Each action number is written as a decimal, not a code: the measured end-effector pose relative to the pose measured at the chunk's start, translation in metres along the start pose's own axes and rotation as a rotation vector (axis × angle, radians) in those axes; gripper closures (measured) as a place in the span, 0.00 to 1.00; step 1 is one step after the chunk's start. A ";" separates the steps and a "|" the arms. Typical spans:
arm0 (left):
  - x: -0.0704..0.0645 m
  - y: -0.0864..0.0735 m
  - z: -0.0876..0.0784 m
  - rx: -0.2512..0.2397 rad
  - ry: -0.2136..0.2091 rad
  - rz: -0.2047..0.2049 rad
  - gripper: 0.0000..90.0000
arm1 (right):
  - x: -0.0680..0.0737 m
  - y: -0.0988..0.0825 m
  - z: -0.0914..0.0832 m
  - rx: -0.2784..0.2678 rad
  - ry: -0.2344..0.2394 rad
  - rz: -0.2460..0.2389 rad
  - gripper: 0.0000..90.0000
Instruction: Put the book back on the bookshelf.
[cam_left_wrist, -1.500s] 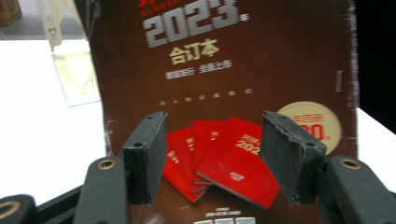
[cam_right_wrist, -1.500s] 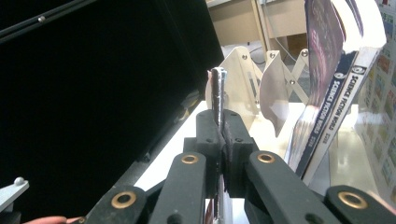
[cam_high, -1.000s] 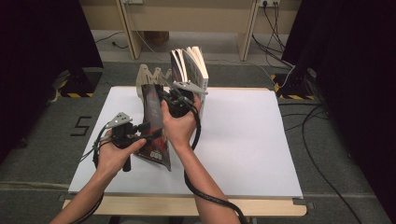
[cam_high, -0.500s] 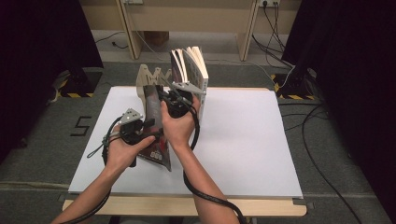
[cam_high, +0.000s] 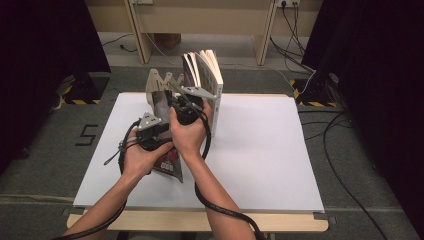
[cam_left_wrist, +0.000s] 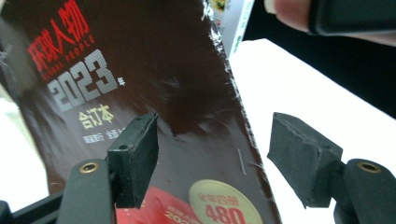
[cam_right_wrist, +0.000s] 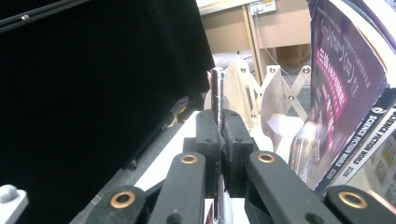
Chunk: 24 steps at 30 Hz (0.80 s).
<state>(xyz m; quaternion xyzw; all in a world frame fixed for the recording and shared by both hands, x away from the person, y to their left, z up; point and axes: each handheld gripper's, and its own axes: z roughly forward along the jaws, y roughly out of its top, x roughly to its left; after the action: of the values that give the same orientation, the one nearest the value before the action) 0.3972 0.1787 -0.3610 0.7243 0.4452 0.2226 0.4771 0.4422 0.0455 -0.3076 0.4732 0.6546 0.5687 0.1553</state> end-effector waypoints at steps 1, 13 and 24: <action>0.000 -0.001 0.001 0.001 0.016 0.003 0.35 | 0.000 0.000 0.000 -0.004 -0.001 0.004 0.97; -0.004 -0.015 -0.005 -0.040 0.081 0.017 0.51 | 0.011 0.001 -0.003 -0.009 0.033 -0.001 0.97; 0.011 -0.032 -0.021 -0.085 0.095 -0.102 0.84 | 0.024 -0.001 0.005 0.023 0.112 -0.056 0.94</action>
<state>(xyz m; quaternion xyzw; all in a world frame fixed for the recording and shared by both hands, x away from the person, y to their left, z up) 0.3736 0.2034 -0.3809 0.6683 0.4940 0.2508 0.4964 0.4339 0.0677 -0.3020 0.4240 0.6818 0.5820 0.1286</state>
